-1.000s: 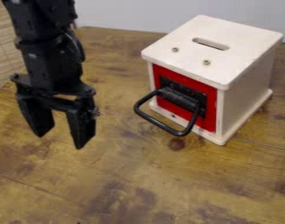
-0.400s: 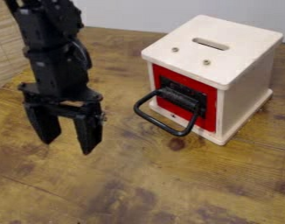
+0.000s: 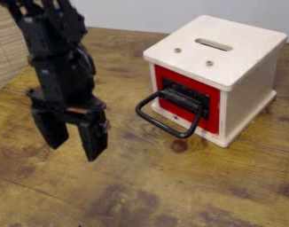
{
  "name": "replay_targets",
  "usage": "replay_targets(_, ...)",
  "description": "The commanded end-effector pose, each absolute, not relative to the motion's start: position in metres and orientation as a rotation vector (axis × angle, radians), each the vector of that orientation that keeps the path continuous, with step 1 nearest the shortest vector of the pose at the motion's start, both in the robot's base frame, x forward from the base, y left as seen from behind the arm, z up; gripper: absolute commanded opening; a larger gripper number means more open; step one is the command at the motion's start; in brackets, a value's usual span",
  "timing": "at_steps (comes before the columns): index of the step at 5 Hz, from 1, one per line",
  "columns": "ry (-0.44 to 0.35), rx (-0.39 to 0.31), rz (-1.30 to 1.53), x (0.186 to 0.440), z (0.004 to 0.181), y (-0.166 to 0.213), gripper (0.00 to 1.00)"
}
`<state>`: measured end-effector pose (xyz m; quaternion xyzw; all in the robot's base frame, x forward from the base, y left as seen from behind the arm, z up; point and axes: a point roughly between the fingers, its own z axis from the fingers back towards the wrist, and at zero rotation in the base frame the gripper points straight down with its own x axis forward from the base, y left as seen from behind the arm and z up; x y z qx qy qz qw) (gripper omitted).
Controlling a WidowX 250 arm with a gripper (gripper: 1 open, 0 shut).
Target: Open the drawer
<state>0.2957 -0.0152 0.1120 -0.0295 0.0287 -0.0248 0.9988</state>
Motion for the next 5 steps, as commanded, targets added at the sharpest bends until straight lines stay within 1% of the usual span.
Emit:
replay_targets(1, -0.04, -0.073, 0.038, 0.305, 0.123, -0.019, 1.0)
replay_targets(2, -0.057, -0.08, 0.092, 0.306, 0.121, -0.027, 1.0)
replay_targets(3, -0.073, -0.09, 0.158, 0.305, 0.114, -0.027, 1.0)
replay_targets(4, -0.125, -0.109, 0.261, 0.312, 0.119, -0.025, 1.0)
replay_targets(5, -0.133, -0.118, 0.262, 0.316, 0.118, -0.025, 1.0)
